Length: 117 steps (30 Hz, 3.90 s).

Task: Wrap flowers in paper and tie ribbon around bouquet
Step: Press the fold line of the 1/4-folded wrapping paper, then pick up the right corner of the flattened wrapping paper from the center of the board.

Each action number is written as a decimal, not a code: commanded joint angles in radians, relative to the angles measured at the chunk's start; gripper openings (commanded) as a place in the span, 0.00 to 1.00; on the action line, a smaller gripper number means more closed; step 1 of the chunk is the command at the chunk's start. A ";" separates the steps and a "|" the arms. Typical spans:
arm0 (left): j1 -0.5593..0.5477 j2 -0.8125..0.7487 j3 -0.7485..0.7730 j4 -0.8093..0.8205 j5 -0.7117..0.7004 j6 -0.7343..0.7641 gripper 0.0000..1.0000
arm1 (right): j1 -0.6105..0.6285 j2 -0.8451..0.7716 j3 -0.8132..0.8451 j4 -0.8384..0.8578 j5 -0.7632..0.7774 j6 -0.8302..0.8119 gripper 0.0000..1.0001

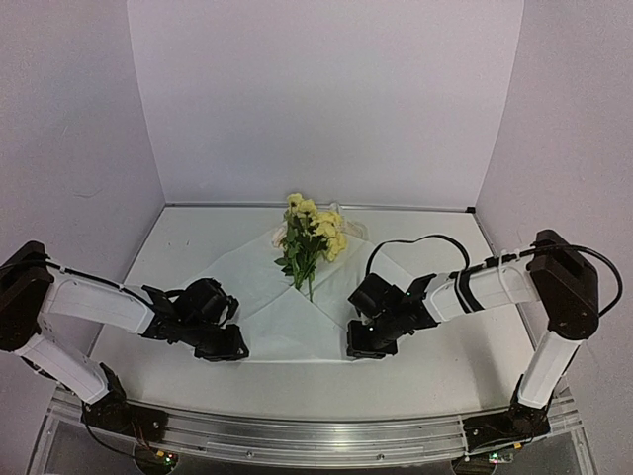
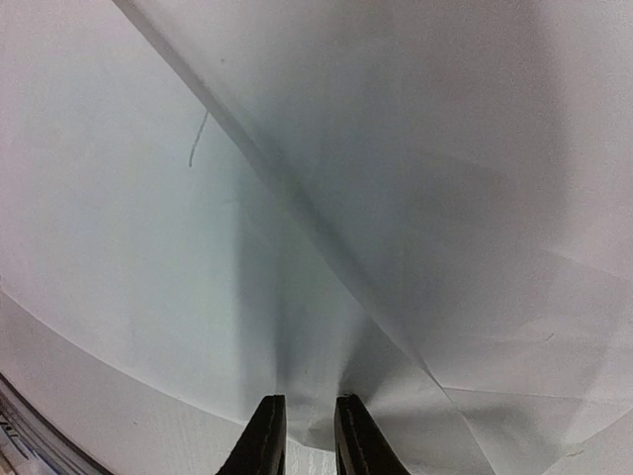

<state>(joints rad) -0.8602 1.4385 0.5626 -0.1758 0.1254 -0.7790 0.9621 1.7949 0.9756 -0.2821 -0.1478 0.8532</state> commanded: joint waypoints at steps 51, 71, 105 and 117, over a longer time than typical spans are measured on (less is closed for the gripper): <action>-0.068 -0.037 0.336 -0.336 -0.319 0.056 0.35 | -0.031 -0.413 -0.297 -0.152 0.210 0.094 0.63; -0.206 0.191 0.386 0.040 0.057 0.427 0.29 | 0.107 -0.346 -0.488 0.268 0.420 0.418 0.55; -0.329 0.597 0.625 0.043 -0.157 0.601 0.21 | 0.131 -0.380 -0.495 0.244 0.444 0.458 0.50; -0.328 0.595 0.614 0.047 -0.139 0.590 0.21 | 0.128 -0.376 -0.516 0.436 0.459 0.393 0.57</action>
<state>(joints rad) -1.1866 2.0155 1.1963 -0.1215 -0.0122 -0.1829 1.0885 1.4024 0.4614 0.0718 0.2907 1.2636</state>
